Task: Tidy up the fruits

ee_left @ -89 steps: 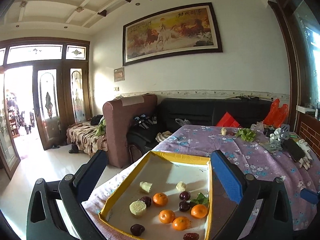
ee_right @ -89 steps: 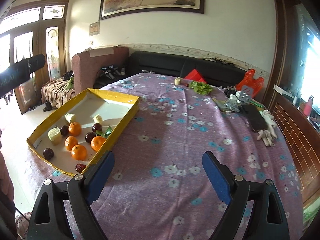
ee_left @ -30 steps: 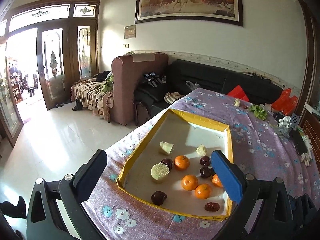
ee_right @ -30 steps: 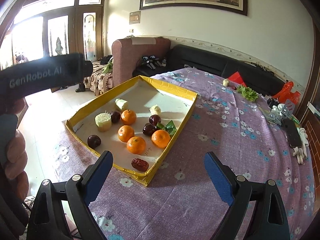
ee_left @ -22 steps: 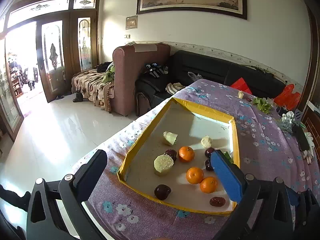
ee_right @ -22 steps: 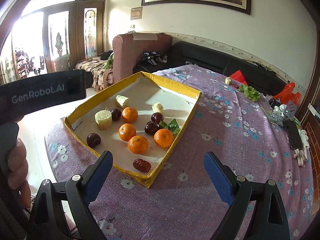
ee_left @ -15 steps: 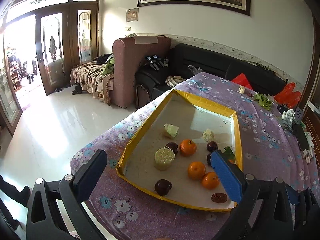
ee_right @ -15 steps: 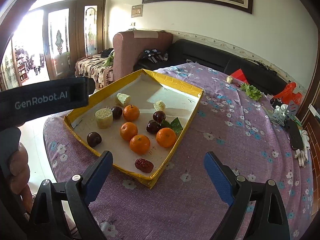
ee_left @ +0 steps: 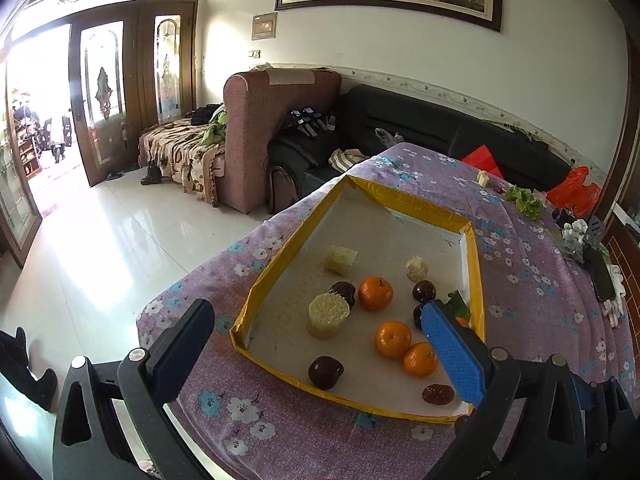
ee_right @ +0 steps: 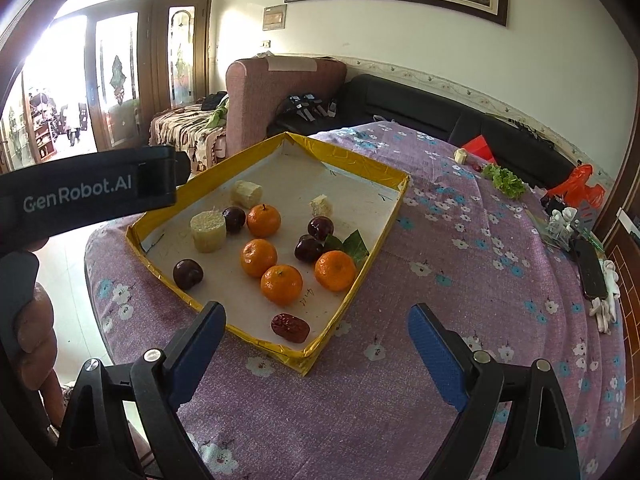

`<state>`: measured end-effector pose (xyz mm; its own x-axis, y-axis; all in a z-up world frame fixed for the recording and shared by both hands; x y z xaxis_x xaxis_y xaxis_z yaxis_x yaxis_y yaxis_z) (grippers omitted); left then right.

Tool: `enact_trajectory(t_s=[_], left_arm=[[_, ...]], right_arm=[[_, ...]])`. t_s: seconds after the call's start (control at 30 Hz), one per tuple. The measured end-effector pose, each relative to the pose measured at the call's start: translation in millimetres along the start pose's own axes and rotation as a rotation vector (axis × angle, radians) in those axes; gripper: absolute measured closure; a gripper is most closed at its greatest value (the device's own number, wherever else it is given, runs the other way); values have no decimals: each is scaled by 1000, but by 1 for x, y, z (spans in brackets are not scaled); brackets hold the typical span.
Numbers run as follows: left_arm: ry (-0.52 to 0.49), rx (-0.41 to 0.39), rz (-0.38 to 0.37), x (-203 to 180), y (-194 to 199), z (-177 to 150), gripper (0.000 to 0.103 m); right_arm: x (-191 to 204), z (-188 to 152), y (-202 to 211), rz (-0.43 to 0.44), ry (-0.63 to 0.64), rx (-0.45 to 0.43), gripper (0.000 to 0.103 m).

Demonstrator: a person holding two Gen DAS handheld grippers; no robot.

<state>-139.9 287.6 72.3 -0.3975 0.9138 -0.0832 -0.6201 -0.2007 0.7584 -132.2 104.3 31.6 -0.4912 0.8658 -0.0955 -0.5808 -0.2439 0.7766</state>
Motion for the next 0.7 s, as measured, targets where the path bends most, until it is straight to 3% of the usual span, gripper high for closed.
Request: enact_trajectory(t_s=[0.7], left_arm=[[-25, 23, -25, -5, 2, -8, 0]], right_arm=[[-34, -4, -2, -79, -116, 37, 7]])
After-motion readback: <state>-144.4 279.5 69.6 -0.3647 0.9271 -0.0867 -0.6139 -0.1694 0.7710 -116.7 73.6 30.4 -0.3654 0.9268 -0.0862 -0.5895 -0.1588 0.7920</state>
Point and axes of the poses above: each gripper's, at about its wrist camera, not at the fingertips, and y roughly against the way its jaws point, x to its left, z to its top, the point moved 7 cm from there along -y, roughly the way its jaws point, and after that the axes turned 12 degrees about x, right-handed, at the moved point
